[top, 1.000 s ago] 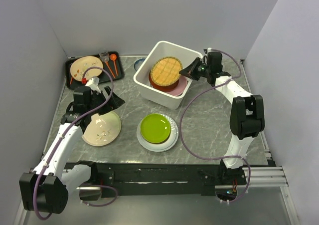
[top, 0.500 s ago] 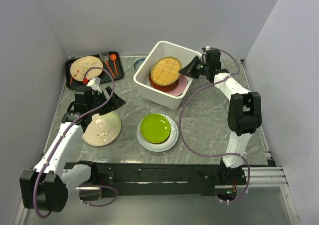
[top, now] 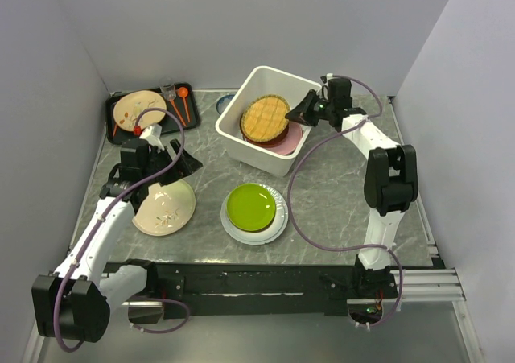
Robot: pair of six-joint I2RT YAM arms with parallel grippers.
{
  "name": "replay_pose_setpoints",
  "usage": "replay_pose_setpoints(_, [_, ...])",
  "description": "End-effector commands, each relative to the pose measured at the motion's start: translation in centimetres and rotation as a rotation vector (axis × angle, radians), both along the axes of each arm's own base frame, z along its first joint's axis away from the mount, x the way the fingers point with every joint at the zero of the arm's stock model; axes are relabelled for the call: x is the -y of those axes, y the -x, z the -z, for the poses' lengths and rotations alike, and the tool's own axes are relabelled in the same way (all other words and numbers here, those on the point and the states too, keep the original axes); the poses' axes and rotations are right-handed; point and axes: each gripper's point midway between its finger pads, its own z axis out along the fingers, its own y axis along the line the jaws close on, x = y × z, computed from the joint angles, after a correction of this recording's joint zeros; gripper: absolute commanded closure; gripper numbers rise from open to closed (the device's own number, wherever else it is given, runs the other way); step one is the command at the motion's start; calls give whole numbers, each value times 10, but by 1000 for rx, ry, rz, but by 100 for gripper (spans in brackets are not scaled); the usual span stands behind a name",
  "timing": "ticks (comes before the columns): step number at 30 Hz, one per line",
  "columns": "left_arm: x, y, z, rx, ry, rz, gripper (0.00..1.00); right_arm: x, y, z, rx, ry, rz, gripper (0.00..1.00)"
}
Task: Place the plates into the plastic bin on the countertop
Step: Place the plate in the plastic bin.
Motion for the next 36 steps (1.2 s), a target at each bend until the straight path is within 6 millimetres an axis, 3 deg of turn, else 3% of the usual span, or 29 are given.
replay_pose_setpoints(1, [-3,-3,-15,63,-21,-6,14,-10,-6,-19,62,-22,-38,82])
replay_pose_setpoints(9, [-4,-1,-17,69,-26,-9,14,-7,-2,-21,61,8,-16,55])
replay_pose_setpoints(18, [0,0,-17,69,-14,8,14,8,2,-60,158,235,85,36])
replay_pose_setpoints(27, [3,0,-14,59,-2,26,14,20,20,-104,269,280,153,30])
replay_pose_setpoints(36, [1,1,-13,55,-10,16,14,8,36,-118,298,243,112,30])
